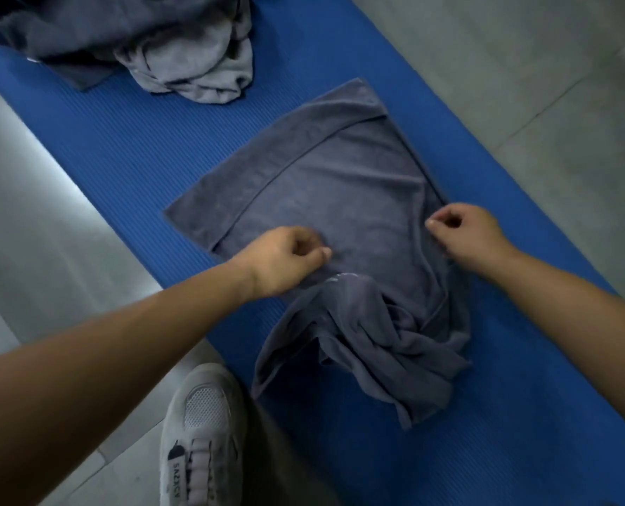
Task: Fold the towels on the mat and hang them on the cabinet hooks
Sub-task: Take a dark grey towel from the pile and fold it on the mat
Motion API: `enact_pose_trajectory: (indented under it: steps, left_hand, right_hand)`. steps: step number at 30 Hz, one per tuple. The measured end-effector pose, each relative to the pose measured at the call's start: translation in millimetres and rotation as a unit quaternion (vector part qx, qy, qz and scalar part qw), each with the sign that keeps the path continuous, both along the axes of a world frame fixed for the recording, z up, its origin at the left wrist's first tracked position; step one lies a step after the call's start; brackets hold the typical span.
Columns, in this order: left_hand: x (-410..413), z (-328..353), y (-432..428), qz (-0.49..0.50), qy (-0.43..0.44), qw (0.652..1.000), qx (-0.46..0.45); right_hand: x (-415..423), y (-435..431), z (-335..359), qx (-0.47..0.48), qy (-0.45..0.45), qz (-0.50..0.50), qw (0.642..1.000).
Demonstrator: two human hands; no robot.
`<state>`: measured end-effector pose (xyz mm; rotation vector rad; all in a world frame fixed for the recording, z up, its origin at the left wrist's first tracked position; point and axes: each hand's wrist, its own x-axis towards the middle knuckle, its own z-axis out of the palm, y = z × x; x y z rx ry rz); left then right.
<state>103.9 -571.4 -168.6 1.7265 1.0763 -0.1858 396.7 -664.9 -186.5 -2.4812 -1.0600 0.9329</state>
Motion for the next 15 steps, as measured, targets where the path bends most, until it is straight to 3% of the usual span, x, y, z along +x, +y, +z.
enact_pose_trajectory:
  steps: [3,8,10,13,15]
  left_hand:
    - [19,3,-20,-0.083,0.004,0.991,-0.109]
    - [41,5,-48,-0.168,0.018,0.979,-0.111]
    - [49,10,-62,-0.112,-0.01,0.981,-0.161]
    - [61,31,-97,-0.013,-0.062,0.971,-0.233]
    - [70,52,-124,0.005,-0.093,0.935,-0.343]
  right_hand:
    - [-8,-56,25,-0.061,0.096,0.01,0.993]
    - [-26,-104,55,-0.233,0.28,-0.026,0.931]
    - [-35,-116,60,-0.271,0.33,-0.047,0.903]
    - [-46,-135,66,-0.249,0.461,-0.108,0.845]
    - [-47,-147,74,-0.184,0.518,-0.15,0.822]
